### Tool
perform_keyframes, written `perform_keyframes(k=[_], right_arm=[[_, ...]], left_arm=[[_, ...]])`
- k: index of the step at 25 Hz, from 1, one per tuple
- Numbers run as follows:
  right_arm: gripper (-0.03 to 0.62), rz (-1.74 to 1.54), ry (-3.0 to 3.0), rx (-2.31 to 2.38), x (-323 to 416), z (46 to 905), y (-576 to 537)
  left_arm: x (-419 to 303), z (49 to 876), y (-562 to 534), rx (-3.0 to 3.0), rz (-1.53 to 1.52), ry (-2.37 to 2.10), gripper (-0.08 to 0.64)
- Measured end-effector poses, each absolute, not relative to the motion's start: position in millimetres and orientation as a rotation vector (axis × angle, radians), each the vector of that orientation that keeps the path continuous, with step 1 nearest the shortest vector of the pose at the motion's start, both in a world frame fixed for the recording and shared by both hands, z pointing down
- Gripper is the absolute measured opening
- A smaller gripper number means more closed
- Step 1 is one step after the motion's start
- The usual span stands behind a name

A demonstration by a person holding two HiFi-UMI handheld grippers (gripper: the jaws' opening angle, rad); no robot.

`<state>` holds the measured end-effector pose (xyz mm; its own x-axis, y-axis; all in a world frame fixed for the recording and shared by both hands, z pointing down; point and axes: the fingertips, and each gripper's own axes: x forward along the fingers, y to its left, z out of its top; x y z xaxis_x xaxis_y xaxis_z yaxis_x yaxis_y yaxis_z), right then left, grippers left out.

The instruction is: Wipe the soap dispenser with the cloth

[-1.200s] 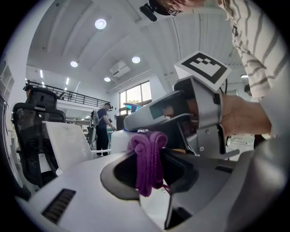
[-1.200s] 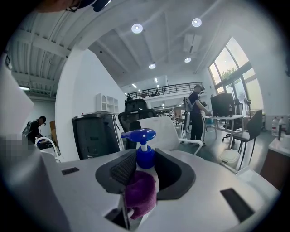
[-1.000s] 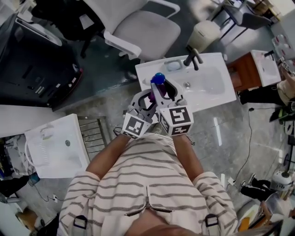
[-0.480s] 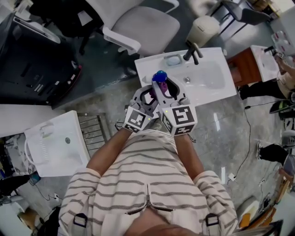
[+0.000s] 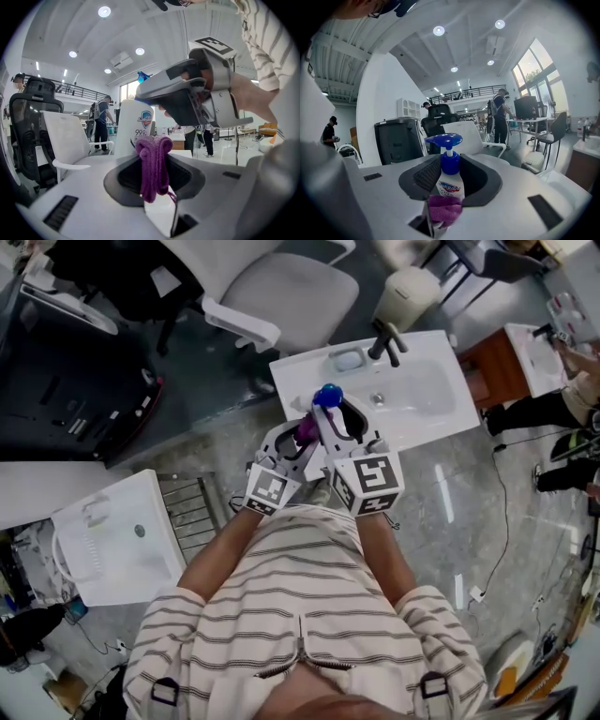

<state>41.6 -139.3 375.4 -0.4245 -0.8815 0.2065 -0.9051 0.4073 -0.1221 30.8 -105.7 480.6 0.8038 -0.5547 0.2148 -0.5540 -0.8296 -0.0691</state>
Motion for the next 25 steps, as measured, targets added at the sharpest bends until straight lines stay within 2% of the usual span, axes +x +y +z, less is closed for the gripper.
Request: perform_keyframes(k=[19, 25], right_arm=[[0.135, 0.325, -2.527, 1.652, 66.1, 371.6, -137.9], [0.135, 0.309, -2.552, 1.591, 66.3, 372.3, -129.8]], left_arm=[[-5.8, 429.4, -113.5, -2.979, -0.180, 1.005, 0.118], [-5.6, 423.9, -115.9, -3.064, -0.125, 0.866, 0.118]])
